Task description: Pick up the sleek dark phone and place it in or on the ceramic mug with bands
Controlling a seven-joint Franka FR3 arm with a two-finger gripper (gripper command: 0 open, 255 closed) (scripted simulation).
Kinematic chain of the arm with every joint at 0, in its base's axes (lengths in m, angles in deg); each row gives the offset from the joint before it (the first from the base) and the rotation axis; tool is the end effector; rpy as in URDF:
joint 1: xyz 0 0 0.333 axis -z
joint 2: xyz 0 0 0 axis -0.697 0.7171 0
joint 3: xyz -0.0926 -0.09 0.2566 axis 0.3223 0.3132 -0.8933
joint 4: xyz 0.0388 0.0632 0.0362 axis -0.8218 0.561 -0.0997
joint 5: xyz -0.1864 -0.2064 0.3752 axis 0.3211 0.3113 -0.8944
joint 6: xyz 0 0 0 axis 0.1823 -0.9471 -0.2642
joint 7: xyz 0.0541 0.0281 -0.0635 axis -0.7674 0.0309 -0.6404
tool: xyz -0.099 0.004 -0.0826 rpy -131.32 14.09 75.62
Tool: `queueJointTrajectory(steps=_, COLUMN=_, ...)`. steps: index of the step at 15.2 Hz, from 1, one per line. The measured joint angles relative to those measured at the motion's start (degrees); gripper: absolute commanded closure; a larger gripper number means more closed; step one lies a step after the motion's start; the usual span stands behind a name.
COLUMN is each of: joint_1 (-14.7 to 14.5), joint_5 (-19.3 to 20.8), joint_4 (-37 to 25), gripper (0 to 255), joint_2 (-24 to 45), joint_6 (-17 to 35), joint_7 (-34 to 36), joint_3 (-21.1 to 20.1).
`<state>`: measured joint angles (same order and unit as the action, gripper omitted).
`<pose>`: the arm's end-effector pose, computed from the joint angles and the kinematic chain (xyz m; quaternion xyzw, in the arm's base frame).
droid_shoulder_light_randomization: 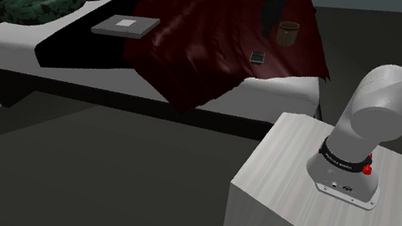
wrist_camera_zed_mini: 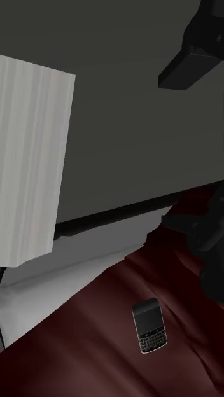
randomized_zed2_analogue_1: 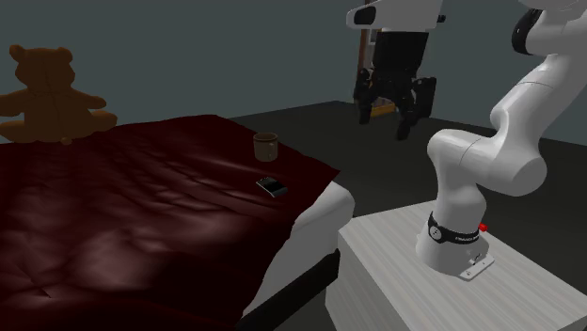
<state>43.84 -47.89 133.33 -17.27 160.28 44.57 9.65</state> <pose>0.4073 0.0245 0.5548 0.9961 0.0825 0.0021 0.0299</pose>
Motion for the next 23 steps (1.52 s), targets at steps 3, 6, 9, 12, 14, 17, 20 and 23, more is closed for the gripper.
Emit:
queueJointTrajectory(steps=3, joint_1=1.03, joint_5=0.12, joint_4=0.38, gripper=0, joint_2=1.49, joint_6=1.79, joint_7=1.67, joint_3=0.04)
queueJointTrajectory(steps=6, joint_1=3.41, joint_5=0.52, joint_4=0.28, gripper=0, joint_2=6.20, joint_6=6.27, joint_7=5.48, joint_3=0.25)
queueJointTrajectory(steps=9, joint_1=5.97, joint_5=1.13, joint_4=0.00, gripper=0, joint_2=11.13, joint_6=10.83, joint_7=9.37, joint_3=0.83)
queueJointTrajectory(steps=12, joint_1=8.29, joint_5=1.58, joint_4=-0.36, gripper=0, joint_2=15.37, joint_6=14.60, joint_7=13.54, joint_3=1.28)
queueJointTrajectory(steps=14, joint_1=9.92, joint_5=2.03, joint_4=-0.88, gripper=0, joint_2=19.04, joint_6=17.66, joint_7=16.10, joint_3=1.87)
queueJointTrajectory(steps=17, joint_1=12.28, joint_5=2.68, joint_4=-1.82, gripper=0, joint_2=23.21, joint_6=20.84, joint_7=19.69, joint_3=3.02)
queueJointTrajectory(steps=20, joint_1=14.30, joint_5=3.09, joint_4=-2.25, gripper=0, joint_2=27.59, joint_6=24.73, joint_7=23.78, joint_3=3.95)
queueJointTrajectory(steps=23, joint_1=16.20, joint_5=3.36, joint_4=-4.18, gripper=0, joint_2=32.23, joint_6=27.35, joint_7=27.61, joint_3=5.09)
